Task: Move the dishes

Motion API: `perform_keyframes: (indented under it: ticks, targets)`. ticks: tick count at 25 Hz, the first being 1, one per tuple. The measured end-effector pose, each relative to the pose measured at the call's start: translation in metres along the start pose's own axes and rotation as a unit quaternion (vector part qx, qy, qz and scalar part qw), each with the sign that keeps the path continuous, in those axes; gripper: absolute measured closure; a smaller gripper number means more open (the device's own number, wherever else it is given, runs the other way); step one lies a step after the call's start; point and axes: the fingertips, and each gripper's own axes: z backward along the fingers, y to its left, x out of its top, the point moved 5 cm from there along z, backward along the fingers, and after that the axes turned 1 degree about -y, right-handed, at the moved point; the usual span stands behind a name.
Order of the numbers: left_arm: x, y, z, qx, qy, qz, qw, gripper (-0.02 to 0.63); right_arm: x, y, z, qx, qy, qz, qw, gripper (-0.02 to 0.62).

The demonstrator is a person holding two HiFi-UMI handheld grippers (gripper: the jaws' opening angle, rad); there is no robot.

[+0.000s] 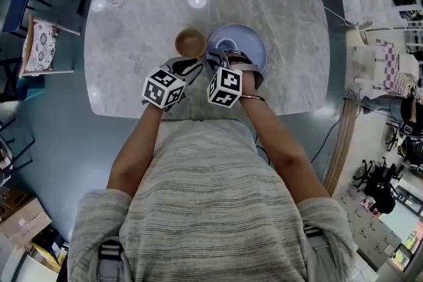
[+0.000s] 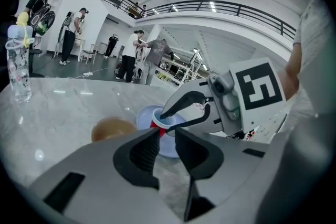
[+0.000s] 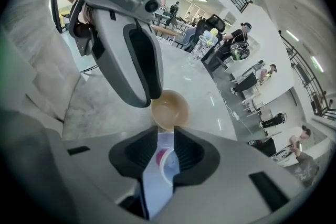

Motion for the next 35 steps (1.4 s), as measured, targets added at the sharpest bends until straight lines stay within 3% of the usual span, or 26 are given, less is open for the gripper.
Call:
perform_keyframes:
  ticks: [11,27,35]
  targets:
    - [-0.012,0.024,0.04,0.018,0.009,0.001,0.9998,0.505,0.038,0.022,-0.036,0.021,0.011,0.045,0.999,0.483]
    - [-0.035,0.048,0.075,0.017,0.034,0.006,0.9993,0.505,0.044,0.037,-0.098,0.046,0.077,0.074,0.993,0.492]
    - [-0.04,0.055,0.083,0.019,0.037,0.008,0.9991,0.505,0.045,0.039,-0.111,0.035,0.089,0.093,0.991,0.542]
